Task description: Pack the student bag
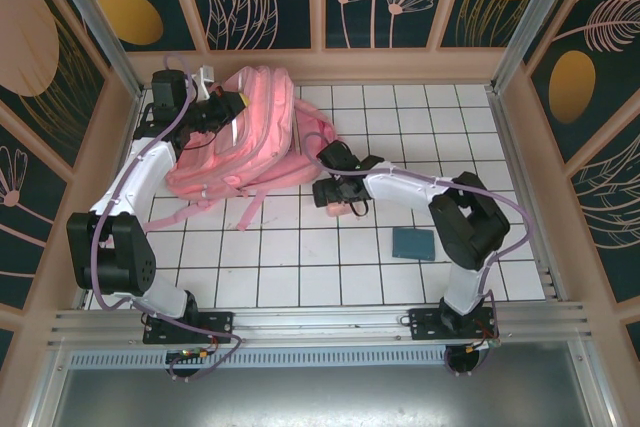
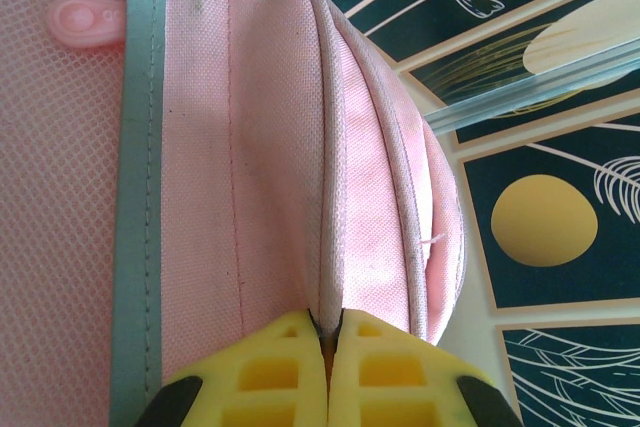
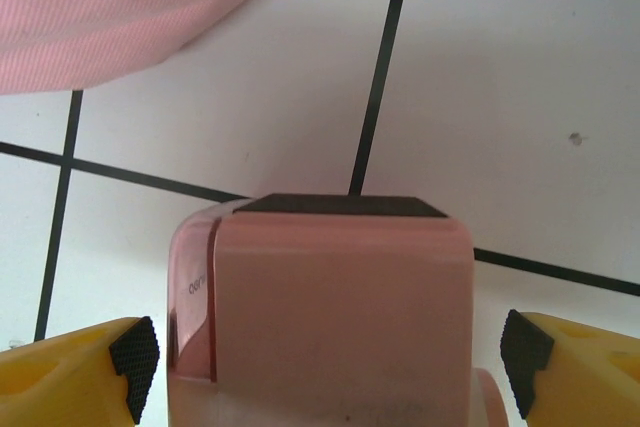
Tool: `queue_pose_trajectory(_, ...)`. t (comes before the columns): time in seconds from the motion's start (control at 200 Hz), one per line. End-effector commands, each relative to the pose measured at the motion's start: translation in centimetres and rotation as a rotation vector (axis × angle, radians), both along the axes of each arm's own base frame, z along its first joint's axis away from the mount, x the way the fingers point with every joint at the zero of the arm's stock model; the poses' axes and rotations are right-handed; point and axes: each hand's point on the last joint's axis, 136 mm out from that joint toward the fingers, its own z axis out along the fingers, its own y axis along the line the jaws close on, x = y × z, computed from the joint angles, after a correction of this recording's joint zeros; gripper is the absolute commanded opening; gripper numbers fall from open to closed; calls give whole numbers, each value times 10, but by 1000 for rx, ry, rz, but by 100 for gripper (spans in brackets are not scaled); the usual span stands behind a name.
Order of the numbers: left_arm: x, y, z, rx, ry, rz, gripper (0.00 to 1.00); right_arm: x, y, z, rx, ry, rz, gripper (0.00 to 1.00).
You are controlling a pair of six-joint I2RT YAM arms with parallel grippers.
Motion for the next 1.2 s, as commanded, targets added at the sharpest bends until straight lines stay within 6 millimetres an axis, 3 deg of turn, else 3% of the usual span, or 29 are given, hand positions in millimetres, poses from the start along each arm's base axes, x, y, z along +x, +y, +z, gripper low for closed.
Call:
queue_pose_trajectory(0.0, -3, -8, 37, -14, -137, -58, 0, 5, 2, 0, -48, -15, 17, 90)
queue_pose_trajectory(0.17, -2, -8, 37, -13, -136, -58, 0, 8, 5, -8, -53, -6, 21, 79)
queue_pose_trajectory(0.315, -3, -8, 39, -8, -140, -59, 0, 7, 5, -4, -49, -10, 11, 61)
queue_pose_trajectory(0.54, -1, -8, 40, -13, -143, -61, 0, 18, 6, 31, -10, -60, -16, 60)
queue_pose_trajectory(0.66, 0, -9, 40, -19, -143, -63, 0, 37, 14, 56, 44, -89, -24, 60)
queue_pose_trajectory(0.901, -2, -9, 42, -21, -147, -67, 0, 96, 34, 98, 218, -134, -40, 59)
queue_pose_trajectory(1.191, -3, -9, 42, -23, -142, -65, 0, 148, 66, 117, 482, -115, -25, 58)
